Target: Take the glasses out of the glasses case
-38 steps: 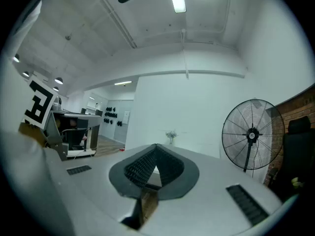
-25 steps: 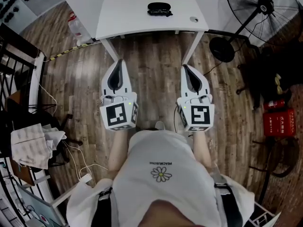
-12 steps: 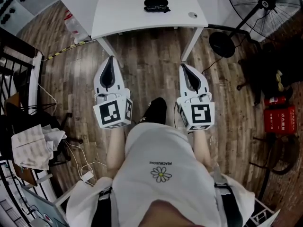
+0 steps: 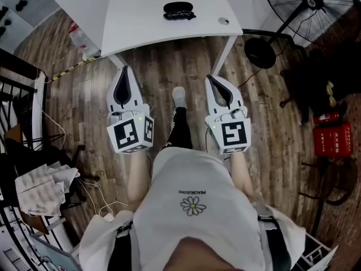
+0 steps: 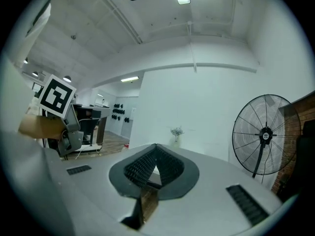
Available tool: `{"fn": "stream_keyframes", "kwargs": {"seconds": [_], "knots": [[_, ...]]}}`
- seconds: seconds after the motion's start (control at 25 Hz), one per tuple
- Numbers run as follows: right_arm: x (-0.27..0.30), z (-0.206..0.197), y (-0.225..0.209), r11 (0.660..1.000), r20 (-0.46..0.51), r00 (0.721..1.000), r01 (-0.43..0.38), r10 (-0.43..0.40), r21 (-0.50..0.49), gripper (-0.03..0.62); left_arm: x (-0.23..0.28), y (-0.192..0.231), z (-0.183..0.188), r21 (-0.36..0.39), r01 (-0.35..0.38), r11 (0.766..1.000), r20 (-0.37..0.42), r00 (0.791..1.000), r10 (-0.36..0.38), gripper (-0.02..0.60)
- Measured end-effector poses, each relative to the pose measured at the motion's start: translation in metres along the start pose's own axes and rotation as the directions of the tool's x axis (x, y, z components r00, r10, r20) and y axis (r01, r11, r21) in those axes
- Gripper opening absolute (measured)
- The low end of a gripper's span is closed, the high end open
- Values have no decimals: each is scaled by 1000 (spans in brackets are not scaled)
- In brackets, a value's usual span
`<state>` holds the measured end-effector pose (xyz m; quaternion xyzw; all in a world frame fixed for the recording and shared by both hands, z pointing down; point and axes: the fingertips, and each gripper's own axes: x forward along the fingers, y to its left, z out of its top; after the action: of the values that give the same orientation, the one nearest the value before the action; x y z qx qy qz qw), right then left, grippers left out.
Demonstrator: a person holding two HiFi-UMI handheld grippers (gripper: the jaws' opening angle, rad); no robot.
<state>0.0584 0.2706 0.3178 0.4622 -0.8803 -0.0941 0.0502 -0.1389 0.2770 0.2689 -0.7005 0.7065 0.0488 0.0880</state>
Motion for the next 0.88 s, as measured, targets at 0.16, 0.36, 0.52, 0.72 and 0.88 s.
{"fn": "stream_keyframes", "kwargs": {"seconds": [0.16,0.36,0.52,0.72,0.88], "knots": [[24,-1,-17,1000,16,1000,11,-11,12,9,33,-3,-7,1,26,1000,-8,1000,-26,17],[65,-15,-34,1000,-9,1000,21,-21,15,9,78,-1,-23,-10,55,998,-12,998,-55,17],[108,-27,-53,1000,-37,999,18,-18,12,9,124,1,-32,-17,78,997,-1,997,-78,17],[181,-19,-81,1000,-35,999,14,-14,2,9,199,10,-39,-32,106,994,2,994,-106,17],[246,-8,-113,999,-33,999,31,-30,12,9,269,11,-38,-44,171,984,13,985,-171,17]]}}
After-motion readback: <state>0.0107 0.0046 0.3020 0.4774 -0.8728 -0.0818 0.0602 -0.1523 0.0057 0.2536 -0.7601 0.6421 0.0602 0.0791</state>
